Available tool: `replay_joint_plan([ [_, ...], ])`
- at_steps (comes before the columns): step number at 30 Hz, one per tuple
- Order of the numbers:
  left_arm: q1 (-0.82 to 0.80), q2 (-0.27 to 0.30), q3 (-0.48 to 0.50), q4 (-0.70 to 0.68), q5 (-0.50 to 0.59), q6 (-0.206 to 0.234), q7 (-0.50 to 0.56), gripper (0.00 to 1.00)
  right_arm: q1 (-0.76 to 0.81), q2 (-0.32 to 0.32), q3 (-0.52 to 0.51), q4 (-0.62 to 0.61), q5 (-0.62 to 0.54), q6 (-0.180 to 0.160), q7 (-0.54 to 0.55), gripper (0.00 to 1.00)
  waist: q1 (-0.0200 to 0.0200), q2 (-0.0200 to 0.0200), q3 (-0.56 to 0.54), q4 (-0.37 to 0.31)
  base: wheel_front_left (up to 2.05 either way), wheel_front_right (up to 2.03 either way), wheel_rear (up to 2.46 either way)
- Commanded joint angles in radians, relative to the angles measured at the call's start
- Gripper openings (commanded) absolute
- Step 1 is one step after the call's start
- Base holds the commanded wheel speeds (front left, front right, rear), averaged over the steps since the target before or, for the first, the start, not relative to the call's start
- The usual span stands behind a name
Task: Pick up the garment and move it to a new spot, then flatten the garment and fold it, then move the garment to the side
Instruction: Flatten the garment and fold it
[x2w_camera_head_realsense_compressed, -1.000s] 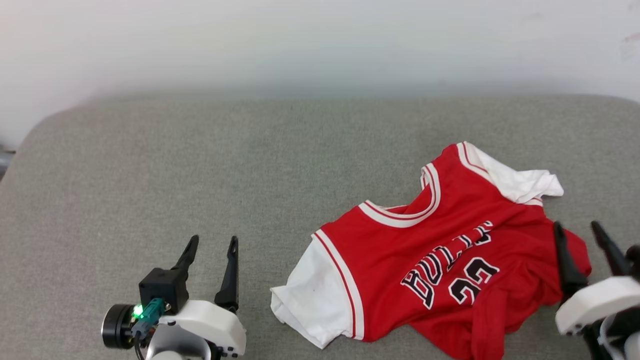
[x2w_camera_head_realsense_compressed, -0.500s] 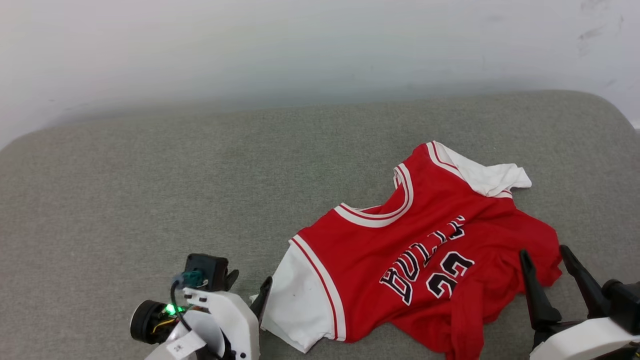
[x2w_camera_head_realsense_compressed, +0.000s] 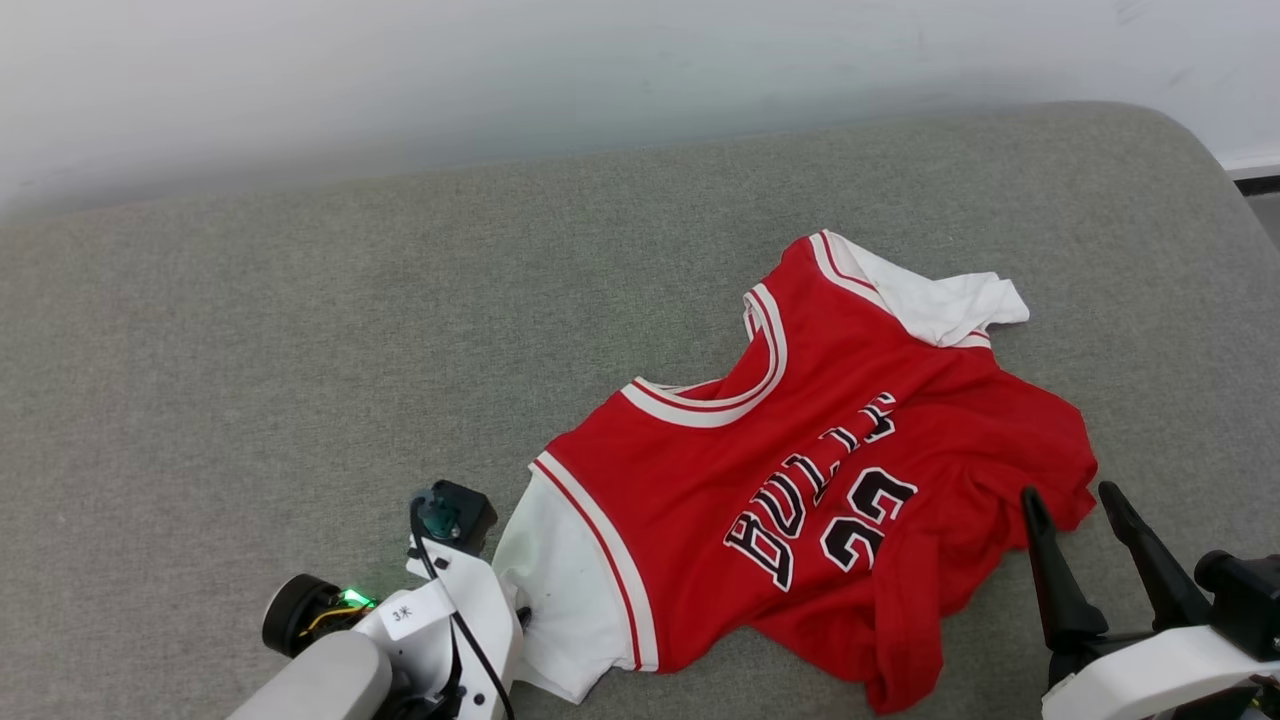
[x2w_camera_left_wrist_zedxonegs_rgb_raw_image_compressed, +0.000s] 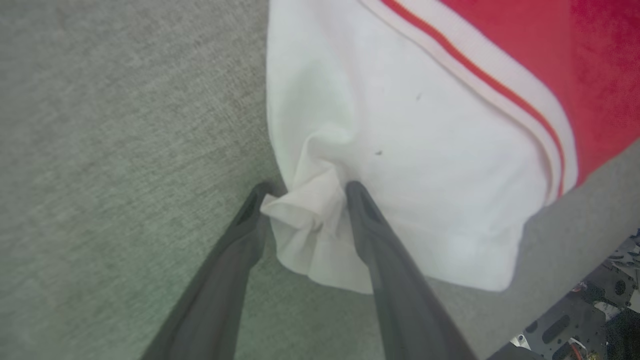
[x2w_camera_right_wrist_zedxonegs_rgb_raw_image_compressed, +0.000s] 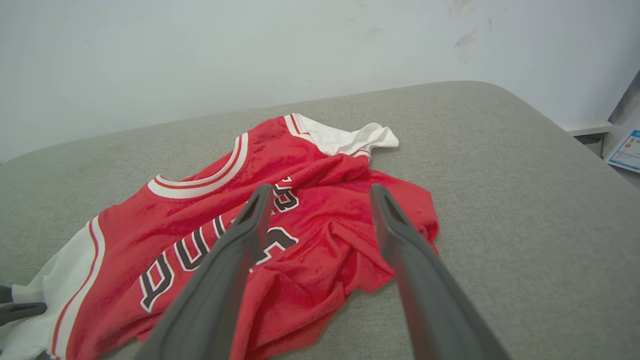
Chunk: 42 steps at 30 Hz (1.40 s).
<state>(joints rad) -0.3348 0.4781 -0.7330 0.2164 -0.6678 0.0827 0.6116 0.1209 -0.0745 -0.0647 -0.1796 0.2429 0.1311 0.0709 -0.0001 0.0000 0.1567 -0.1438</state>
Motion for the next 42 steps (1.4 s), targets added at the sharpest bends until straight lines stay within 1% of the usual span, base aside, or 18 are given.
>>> replay_joint_plan([
  [1,0.047,-0.013,-0.050,0.036,-0.013,-0.019,0.044,0.00,-0.019,0.007,-0.001,0.004,0.002,-0.001,-0.005,1.00,0.0001,0.0000,0.002,-0.001,0.00,0.00,0.00],
  [2,0.037,-0.009,-0.049,0.034,0.001,-0.015,0.031,0.00,-0.019,0.008,-0.002,0.009,0.006,-0.001,-0.002,1.00,0.0001,0.0000,0.002,-0.001,0.00,0.00,0.00],
  [5,0.024,-0.009,-0.013,0.020,0.027,0.013,-0.056,0.00,-0.024,0.010,-0.009,0.020,0.013,-0.001,-0.004,1.00,0.0001,0.0000,-0.005,0.001,0.00,0.00,0.00],
  [12,0.072,-0.019,0.100,-0.026,0.035,0.127,-0.278,0.00,-0.028,0.014,-0.054,0.049,0.023,-0.001,0.007,1.00,0.0001,0.0000,-0.046,0.032,0.00,0.00,0.00],
  [18,0.114,0.022,0.193,-0.090,0.041,0.204,-0.397,0.00,-0.040,0.014,-0.104,0.079,0.029,-0.001,0.037,1.00,0.0001,0.0000,-0.069,0.069,0.00,0.00,0.00],
  [23,0.131,0.060,0.256,-0.151,0.048,0.253,-0.452,0.00,-0.072,-0.004,-0.137,0.120,0.046,-0.001,0.071,1.00,0.0001,0.0000,-0.068,0.094,0.00,0.00,0.00],
  [26,0.126,0.077,0.280,-0.188,0.057,0.273,-0.473,0.00,-0.126,-0.028,-0.153,0.162,0.076,-0.001,0.104,1.00,0.0001,0.0000,-0.054,0.104,0.00,0.00,0.00],
  [29,0.109,0.083,0.296,-0.224,0.064,0.284,-0.490,0.00,-0.205,-0.070,-0.150,0.238,0.116,-0.001,0.176,1.00,0.0001,0.0000,-0.025,0.114,0.00,0.00,0.00],
  [30,0.100,0.082,0.301,-0.237,0.067,0.287,-0.497,0.00,-0.243,-0.094,-0.139,0.263,0.128,-0.001,0.200,1.00,0.0001,0.0000,-0.011,0.117,0.00,0.00,0.00],
  [34,0.061,0.064,0.299,-0.268,0.079,0.290,-0.513,0.00,-0.395,-0.173,-0.075,0.378,0.199,-0.001,0.330,1.00,0.0001,0.0000,0.054,0.145,0.00,0.00,0.00],
  [37,0.014,0.040,0.283,-0.281,0.091,0.281,-0.526,0.00,-0.514,-0.230,-0.020,0.453,0.236,-0.001,0.427,1.00,0.0001,0.0000,0.109,0.176,0.00,0.00,0.00],
  [42,-0.061,-0.006,0.261,-0.274,0.106,0.262,-0.550,0.00,-0.691,-0.298,0.099,0.539,0.260,-0.001,0.547,1.00,0.0001,0.0000,0.186,0.224,0.00,0.00,0.00],
])
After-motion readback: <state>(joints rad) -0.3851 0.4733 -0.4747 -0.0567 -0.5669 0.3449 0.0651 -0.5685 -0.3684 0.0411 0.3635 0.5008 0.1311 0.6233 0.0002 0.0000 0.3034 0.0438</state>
